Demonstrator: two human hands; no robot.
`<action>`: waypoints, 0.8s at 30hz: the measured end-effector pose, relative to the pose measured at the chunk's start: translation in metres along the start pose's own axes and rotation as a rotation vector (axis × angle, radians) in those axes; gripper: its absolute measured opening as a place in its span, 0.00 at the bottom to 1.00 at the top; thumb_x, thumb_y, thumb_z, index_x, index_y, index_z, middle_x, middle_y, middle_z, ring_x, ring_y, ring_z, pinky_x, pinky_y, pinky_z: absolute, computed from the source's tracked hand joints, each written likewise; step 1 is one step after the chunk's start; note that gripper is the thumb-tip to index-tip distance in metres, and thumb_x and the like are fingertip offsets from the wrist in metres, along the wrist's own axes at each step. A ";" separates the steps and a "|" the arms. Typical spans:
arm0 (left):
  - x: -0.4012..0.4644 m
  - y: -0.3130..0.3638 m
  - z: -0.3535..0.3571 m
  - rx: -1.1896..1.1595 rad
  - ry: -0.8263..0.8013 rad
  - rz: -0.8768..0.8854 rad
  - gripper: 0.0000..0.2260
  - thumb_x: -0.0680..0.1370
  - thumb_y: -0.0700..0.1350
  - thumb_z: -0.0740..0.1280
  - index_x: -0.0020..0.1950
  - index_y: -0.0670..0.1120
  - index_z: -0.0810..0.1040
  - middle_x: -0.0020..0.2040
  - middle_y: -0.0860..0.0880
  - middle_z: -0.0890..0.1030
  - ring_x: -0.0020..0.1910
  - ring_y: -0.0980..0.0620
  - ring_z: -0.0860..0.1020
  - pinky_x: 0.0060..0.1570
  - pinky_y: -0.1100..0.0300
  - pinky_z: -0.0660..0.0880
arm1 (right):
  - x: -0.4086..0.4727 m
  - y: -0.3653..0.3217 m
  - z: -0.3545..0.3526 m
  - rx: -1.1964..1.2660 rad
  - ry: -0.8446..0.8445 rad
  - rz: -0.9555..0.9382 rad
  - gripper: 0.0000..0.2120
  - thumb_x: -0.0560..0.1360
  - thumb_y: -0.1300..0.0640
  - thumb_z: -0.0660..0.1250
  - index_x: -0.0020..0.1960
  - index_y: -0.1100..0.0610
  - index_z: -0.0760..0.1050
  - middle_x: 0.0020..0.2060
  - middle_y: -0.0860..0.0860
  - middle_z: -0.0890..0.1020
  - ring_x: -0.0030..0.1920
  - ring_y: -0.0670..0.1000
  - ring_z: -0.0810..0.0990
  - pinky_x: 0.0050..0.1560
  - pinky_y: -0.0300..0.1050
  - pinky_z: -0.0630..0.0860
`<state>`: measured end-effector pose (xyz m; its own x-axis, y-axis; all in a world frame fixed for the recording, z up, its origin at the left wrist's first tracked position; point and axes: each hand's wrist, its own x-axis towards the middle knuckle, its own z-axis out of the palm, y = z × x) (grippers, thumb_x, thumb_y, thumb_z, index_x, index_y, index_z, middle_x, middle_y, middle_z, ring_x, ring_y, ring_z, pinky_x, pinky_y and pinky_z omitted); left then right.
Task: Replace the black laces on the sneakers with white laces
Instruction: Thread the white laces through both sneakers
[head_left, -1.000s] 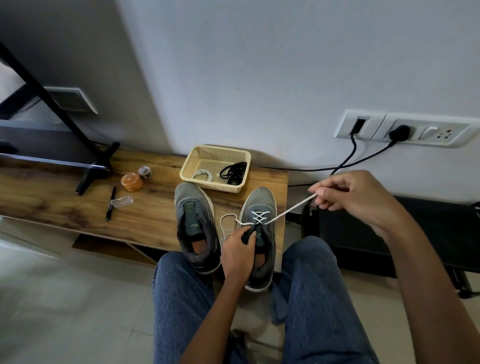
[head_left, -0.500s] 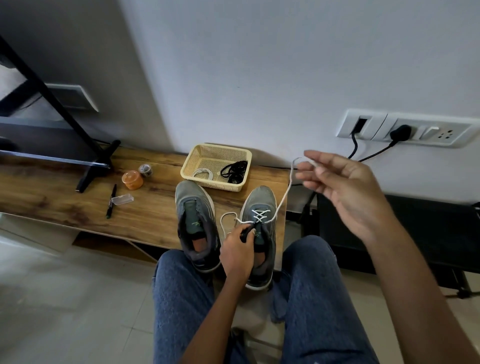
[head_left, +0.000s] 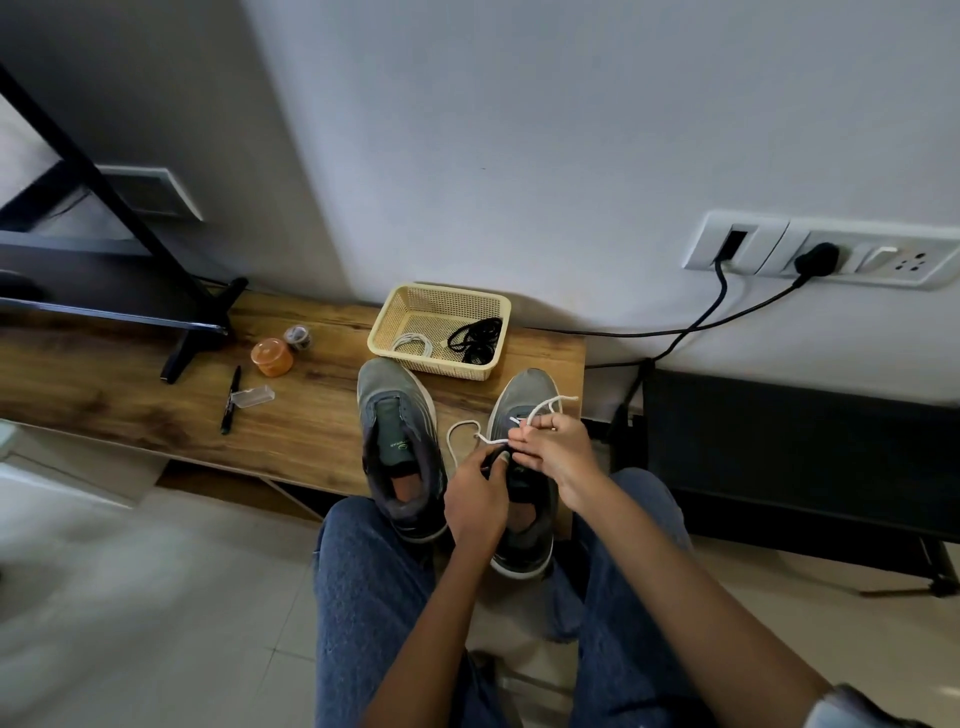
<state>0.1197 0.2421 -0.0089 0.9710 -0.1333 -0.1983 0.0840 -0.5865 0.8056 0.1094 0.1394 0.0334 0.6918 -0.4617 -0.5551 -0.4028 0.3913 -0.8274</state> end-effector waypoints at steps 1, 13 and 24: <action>0.001 0.000 0.000 -0.016 -0.001 -0.007 0.10 0.80 0.48 0.63 0.58 0.54 0.80 0.53 0.52 0.82 0.52 0.52 0.78 0.44 0.61 0.69 | 0.003 0.003 0.000 -0.019 0.026 -0.030 0.04 0.77 0.66 0.64 0.52 0.65 0.74 0.48 0.58 0.80 0.44 0.49 0.81 0.37 0.35 0.80; 0.015 -0.009 0.002 -0.232 -0.039 -0.192 0.08 0.78 0.48 0.66 0.54 0.52 0.83 0.50 0.50 0.84 0.52 0.49 0.80 0.51 0.55 0.75 | 0.019 0.020 -0.009 -0.251 0.043 -0.116 0.03 0.74 0.69 0.68 0.43 0.64 0.78 0.32 0.52 0.81 0.29 0.44 0.79 0.30 0.31 0.75; 0.019 -0.010 0.003 -0.350 -0.062 -0.266 0.07 0.78 0.44 0.67 0.53 0.48 0.84 0.43 0.53 0.82 0.47 0.52 0.80 0.52 0.53 0.76 | 0.026 0.035 0.003 -0.452 0.086 -0.274 0.10 0.74 0.66 0.68 0.37 0.55 0.75 0.35 0.50 0.80 0.35 0.47 0.79 0.36 0.35 0.75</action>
<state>0.1370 0.2424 -0.0224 0.8911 -0.0685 -0.4487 0.4100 -0.3023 0.8605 0.1147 0.1439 -0.0100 0.7639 -0.5701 -0.3024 -0.4453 -0.1264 -0.8864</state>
